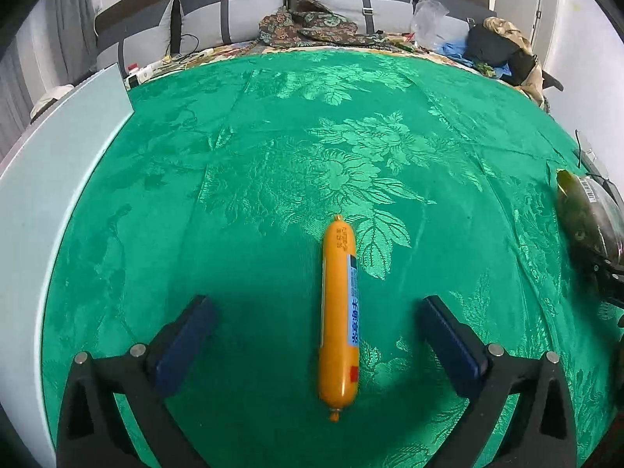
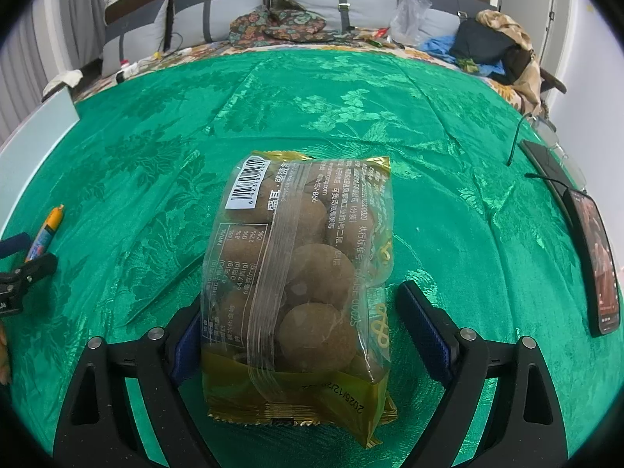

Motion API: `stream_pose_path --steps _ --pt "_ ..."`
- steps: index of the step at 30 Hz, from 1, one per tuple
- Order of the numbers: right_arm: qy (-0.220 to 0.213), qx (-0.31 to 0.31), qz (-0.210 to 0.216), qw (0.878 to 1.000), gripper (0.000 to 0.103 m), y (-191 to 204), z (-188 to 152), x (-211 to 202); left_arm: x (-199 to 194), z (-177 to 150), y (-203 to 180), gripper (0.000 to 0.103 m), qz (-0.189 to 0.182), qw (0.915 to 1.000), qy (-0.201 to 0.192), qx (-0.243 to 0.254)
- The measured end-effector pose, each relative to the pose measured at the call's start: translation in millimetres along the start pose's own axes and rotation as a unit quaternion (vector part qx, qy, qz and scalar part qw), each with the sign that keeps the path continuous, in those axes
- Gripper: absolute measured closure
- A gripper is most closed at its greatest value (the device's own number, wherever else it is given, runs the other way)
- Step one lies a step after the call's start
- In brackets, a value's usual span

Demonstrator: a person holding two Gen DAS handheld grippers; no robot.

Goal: Organize snacks
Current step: 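Hold both snacks above the bedspread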

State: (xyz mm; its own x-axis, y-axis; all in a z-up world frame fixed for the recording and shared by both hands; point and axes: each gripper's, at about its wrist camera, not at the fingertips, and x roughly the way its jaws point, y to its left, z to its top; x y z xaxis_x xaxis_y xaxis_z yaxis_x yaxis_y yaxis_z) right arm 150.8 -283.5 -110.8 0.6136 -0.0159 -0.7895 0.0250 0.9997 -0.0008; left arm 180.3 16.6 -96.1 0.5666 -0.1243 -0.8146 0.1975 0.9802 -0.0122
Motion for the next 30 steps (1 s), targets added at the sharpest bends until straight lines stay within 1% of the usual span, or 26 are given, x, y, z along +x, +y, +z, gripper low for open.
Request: stream_pose_path --steps 24,28,30 --pt "0.000 0.000 0.000 1.000 0.010 -0.1 0.9 0.2 1.1 -0.3 -1.1 0.000 0.001 1.0000 -0.001 0.000" --pt "0.000 0.001 0.001 1.000 0.010 0.1 1.2 0.6 3.9 0.3 0.2 0.000 -0.004 1.0000 0.001 0.002" --pt "0.000 0.001 0.001 1.000 0.010 0.6 1.2 1.1 4.8 1.5 0.8 0.000 -0.011 0.9998 0.011 0.013"
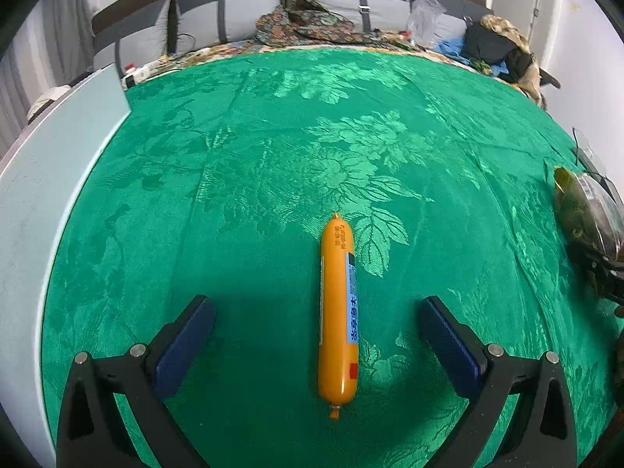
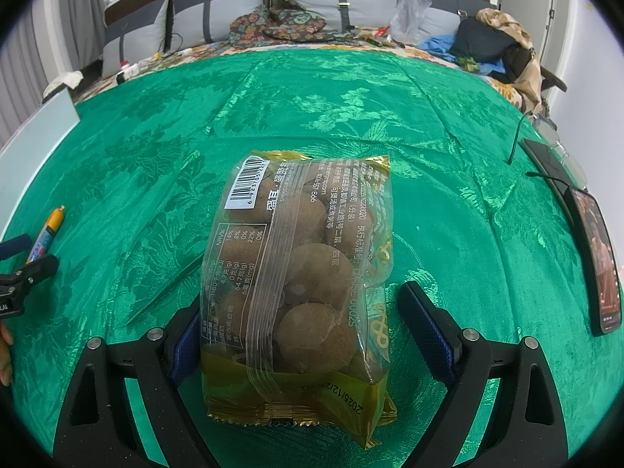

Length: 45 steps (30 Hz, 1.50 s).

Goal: Organize snacks
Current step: 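Hold both snacks above the bedspread, then carry both snacks into the white box and open both tools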

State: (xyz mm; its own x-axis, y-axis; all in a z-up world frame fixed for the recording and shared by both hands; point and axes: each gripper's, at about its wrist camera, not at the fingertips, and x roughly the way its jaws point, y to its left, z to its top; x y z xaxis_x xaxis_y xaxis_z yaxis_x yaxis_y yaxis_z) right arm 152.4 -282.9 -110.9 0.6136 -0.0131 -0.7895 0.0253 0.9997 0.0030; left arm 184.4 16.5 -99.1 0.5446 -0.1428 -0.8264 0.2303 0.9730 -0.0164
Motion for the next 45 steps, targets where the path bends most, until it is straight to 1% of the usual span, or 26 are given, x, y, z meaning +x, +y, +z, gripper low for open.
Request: stream_pose_path --steps 2,6,8,11,12,13,14,15,16,17,18,19,21,23,25,26,27,28,30,32,34,37,40,43,44,45 --pt "0.000 -0.001 -0.001 1.000 0.010 0 0 0 0 1 1 0.000 -0.010 0.9998 0.011 0.012" --pt "0.000 0.000 -0.002 1.000 0.010 1 0 1 3 8 2 0.000 -0.029 0.9972 0.055 0.040" --pt "0.000 0.000 -0.004 1.000 0.010 2 0 1 5 13 3 0.000 -0.026 0.9961 0.075 0.037" --pt "0.000 0.000 -0.003 1.000 0.010 2 0 0 11 21 -1 0.002 -0.009 0.9947 0.101 0.020" --pt "0.001 0.000 -0.004 1.000 0.010 2 0 1 11 24 -3 0.007 -0.006 0.9947 0.102 0.015" --pt "0.001 0.000 -0.004 1.000 0.010 2 0 1 11 26 -7 0.015 -0.006 0.9949 0.099 0.016" --pt "0.001 0.000 -0.004 1.000 0.010 2 0 1 10 28 -13 0.020 -0.008 0.9952 0.095 0.022" --pt "0.001 0.001 -0.002 1.000 0.010 2 0 1 9 30 -18 0.033 -0.012 0.9954 0.091 0.029" --pt "0.001 0.001 -0.002 1.000 0.010 2 0 0 7 31 -22 0.052 -0.017 0.9952 0.089 0.036" --pt "0.008 -0.002 -0.001 1.000 0.010 3 1 0 5 32 -25 0.064 -0.020 0.9947 0.091 0.043" --pt "0.031 0.000 0.000 1.000 0.011 3 5 1 4 35 -28 0.087 -0.023 0.9934 0.102 0.046" --pt "0.078 0.005 -0.001 0.997 0.011 2 13 2 4 37 -28 0.088 -0.026 0.9920 0.117 0.041" --pt "0.132 0.030 0.002 0.991 0.011 -4 24 -2 6 42 -21 0.088 -0.039 0.9896 0.138 0.012" --pt "0.139 0.062 0.013 0.988 0.011 -9 37 -13 7 45 -13 0.089 -0.052 0.9860 0.157 -0.022" --pt "0.151 0.079 0.016 0.985 0.011 -9 49 -12 3 48 -1 0.089 -0.065 0.9812 0.171 -0.062" --pt "0.171 0.081 0.030 0.981 0.016 -6 55 -4 -1 49 3 0.089 -0.067 0.9801 0.173 -0.072" --pt "0.190 0.077 0.040 0.978 0.043 -4 58 3 -9 50 8 0.089 -0.070 0.9786 0.174 -0.084" --pt "0.205 0.074 0.034 0.975 0.042 -1 62 6 -18 52 13 0.089 -0.073 0.9777 0.173 -0.094" --pt "0.216 0.089 0.033 0.972 0.046 0 72 -1 -42 58 24 0.089 -0.076 0.9778 0.163 -0.107" --pt "0.210 0.090 0.048 0.972 0.046 7 83 -18 -70 64 40 0.089 -0.079 0.9780 0.150 -0.122" --pt "0.202 0.072 0.067 0.974 0.046 24 98 -44 -104 74 62 0.089 -0.079 0.9783 0.132 -0.138" --pt "0.199 0.045 0.109 0.973 0.046 66 117 -77 -163 80 108 0.089 -0.072 0.9778 0.103 -0.168" --pt "0.192 0.007 0.157 0.969 0.046 127 139 -108 -222 81 167 0.089 -0.051 0.9751 0.077 -0.201" --pt "0.186 -0.025 0.215 0.958 0.046 210 157 -133 -259 69 227 0.089 -0.020 0.9736 0.067 -0.217" --pt "0.186 -0.033 0.241 0.952 0.046 247 164 -141 -266 65 244 0.089 -0.010 0.9733 0.065 -0.220" --pt "0.186 -0.038 0.257 0.948 0.046 271 171 -145 -272 61 262 0.089 0.002 0.9723 0.063 -0.225"
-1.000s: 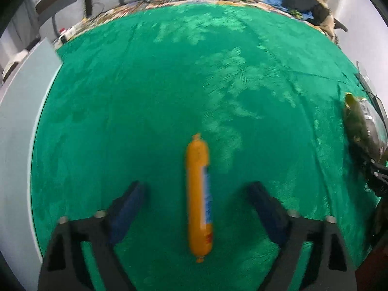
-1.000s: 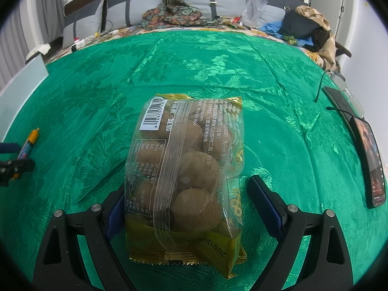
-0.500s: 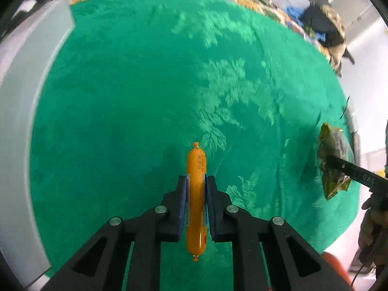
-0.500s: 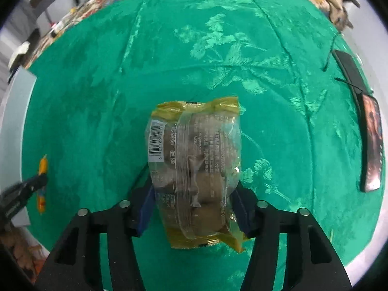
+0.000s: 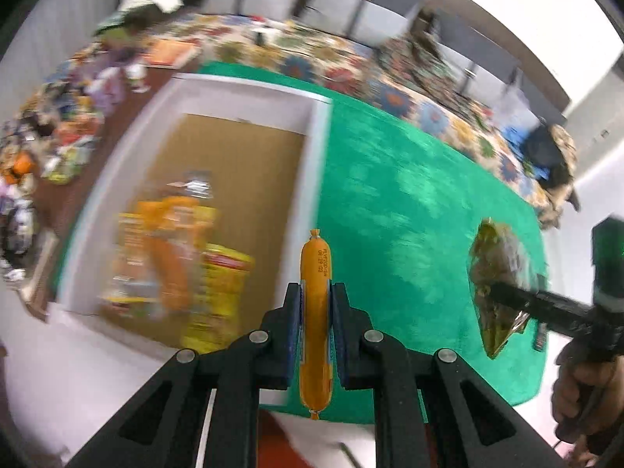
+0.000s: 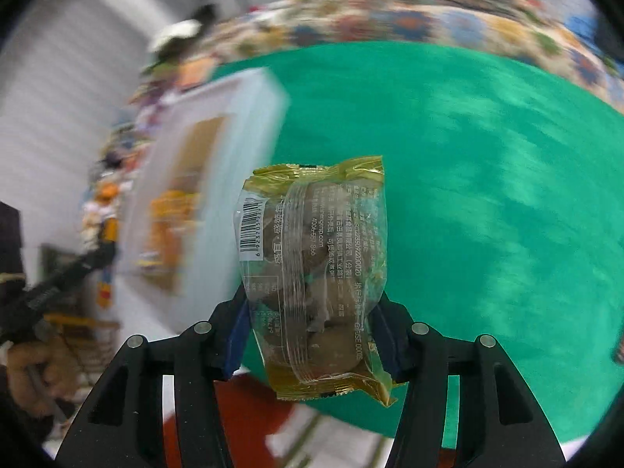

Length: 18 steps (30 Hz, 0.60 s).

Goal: Organize snacks
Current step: 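Carry both snacks into the white box and open both tools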

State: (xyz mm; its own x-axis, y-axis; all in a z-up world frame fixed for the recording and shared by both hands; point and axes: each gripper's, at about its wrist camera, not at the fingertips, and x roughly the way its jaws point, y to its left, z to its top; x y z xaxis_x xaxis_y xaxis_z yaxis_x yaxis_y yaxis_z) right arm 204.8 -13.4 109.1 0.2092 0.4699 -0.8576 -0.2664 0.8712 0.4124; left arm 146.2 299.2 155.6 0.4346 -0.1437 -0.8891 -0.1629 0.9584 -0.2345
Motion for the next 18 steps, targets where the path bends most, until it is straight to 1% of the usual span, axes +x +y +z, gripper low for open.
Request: stream_pose_path --steps 1,2,3,4,6,8,9,10,11,12,13,15,18 --pt "0.001 -0.009 0.019 1.000 0.046 33 9 10 -6 4 21 0.089 0.007 0.9999 -0.003 -0.012" --pt "0.000 -0.015 0.028 0.999 0.046 51 14 17 -10 6 37 0.089 0.011 0.9997 -0.005 -0.022" --pt "-0.001 -0.028 0.039 0.999 0.046 86 26 29 -11 10 55 0.089 0.015 0.9993 -0.007 -0.033" --pt "-0.002 -0.034 0.042 0.999 0.046 109 33 39 -11 14 67 0.088 0.020 0.9992 -0.008 -0.035" --pt "-0.004 -0.036 0.048 0.998 0.045 145 46 56 -6 20 81 0.088 0.032 0.9992 -0.005 -0.025" --pt "-0.001 -0.039 0.041 0.998 0.044 176 59 78 2 24 88 0.088 0.042 0.9988 0.006 -0.022" --pt "0.002 -0.039 0.038 0.999 0.040 181 62 85 6 25 94 0.085 0.049 0.9983 0.015 -0.028" --pt "0.009 -0.038 0.034 0.999 0.038 188 67 94 10 25 97 0.078 0.051 0.9979 0.021 -0.034" --pt "0.013 -0.035 0.028 0.999 0.032 192 71 101 12 26 98 0.071 0.051 0.9976 0.027 -0.038" --pt "0.019 -0.031 0.027 0.999 0.026 194 75 109 11 26 100 0.051 0.053 0.9972 0.030 -0.043" --pt "0.025 -0.030 0.026 0.999 0.025 189 78 111 8 25 99 0.033 0.058 0.9970 0.025 -0.044" --pt "0.026 -0.035 0.022 0.999 0.024 188 81 108 -6 27 94 0.023 0.078 0.9961 -0.001 -0.043" --pt "0.008 -0.061 0.014 0.998 0.024 191 93 92 -25 32 86 0.023 0.095 0.9947 -0.013 -0.037"
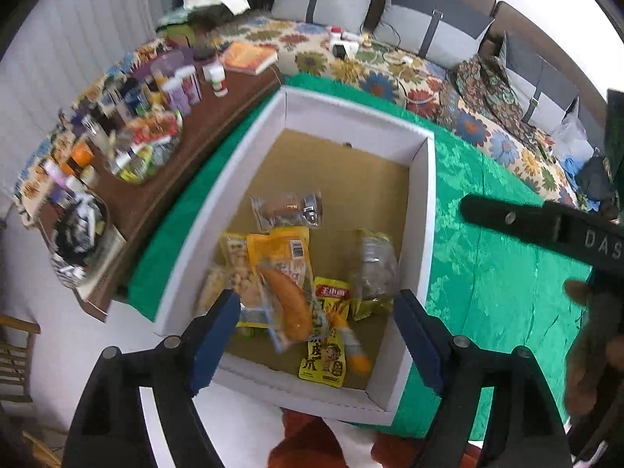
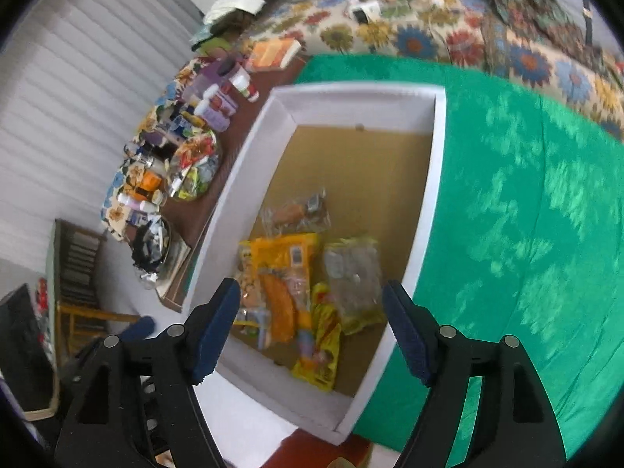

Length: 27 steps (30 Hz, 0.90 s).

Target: Organize snacks

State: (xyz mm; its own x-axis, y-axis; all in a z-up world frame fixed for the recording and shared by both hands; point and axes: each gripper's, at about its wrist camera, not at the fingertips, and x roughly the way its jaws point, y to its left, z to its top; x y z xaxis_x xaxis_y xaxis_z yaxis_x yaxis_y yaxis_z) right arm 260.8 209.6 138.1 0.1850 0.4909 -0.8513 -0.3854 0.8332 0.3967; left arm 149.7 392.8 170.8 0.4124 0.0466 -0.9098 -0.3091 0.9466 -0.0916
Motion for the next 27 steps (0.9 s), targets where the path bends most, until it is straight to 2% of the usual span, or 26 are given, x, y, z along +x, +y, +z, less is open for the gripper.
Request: stream_pose_path --steps 2,4,7,9,12,15,17,19,21,25,27 --pt "-0.023 -0.028 -0.015 0.999 0.024 6 8 -20 -13 7 -5 0.023 0.014 0.9999 -0.003 0.004" --pt "-0.041 -0.071 -0.038 0.996 0.020 16 15 -47 -31 16 -9 0.023 0.035 0.9993 -0.011 0.000" --pt "-0.061 -0.146 -0.085 0.984 0.018 32 18 -94 -75 33 -13 0.020 0.061 0.9970 -0.043 -0.018" --pt "-0.068 -0.165 -0.098 0.979 0.018 39 19 -121 -96 44 -12 0.020 0.069 0.9957 -0.054 -0.029" --pt "-0.075 -0.182 -0.092 0.976 0.018 50 16 -158 -135 60 -10 0.020 0.075 0.9927 -0.082 -0.046" --pt "-0.085 -0.195 -0.088 0.973 0.018 62 12 -179 -166 67 -11 0.020 0.114 0.9854 -0.113 -0.058" --pt "-0.085 -0.198 -0.083 0.973 0.018 69 9 -185 -187 66 -13 0.020 0.159 0.9758 -0.133 -0.071" --pt "-0.080 -0.198 -0.080 0.974 0.018 75 8 -187 -200 61 -11 0.019 0.171 0.9703 -0.143 -0.093" --pt "-0.074 -0.192 -0.079 0.975 0.018 80 9 -190 -205 58 -6 0.019 0.163 0.9709 -0.133 -0.116" --pt "-0.058 -0.177 -0.075 0.980 0.018 85 13 -195 -202 55 -2 0.019 0.131 0.9800 -0.077 -0.128" --pt "-0.058 -0.172 -0.075 0.981 0.018 88 16 -199 -204 52 -4 0.019 0.139 0.9796 -0.074 -0.125"
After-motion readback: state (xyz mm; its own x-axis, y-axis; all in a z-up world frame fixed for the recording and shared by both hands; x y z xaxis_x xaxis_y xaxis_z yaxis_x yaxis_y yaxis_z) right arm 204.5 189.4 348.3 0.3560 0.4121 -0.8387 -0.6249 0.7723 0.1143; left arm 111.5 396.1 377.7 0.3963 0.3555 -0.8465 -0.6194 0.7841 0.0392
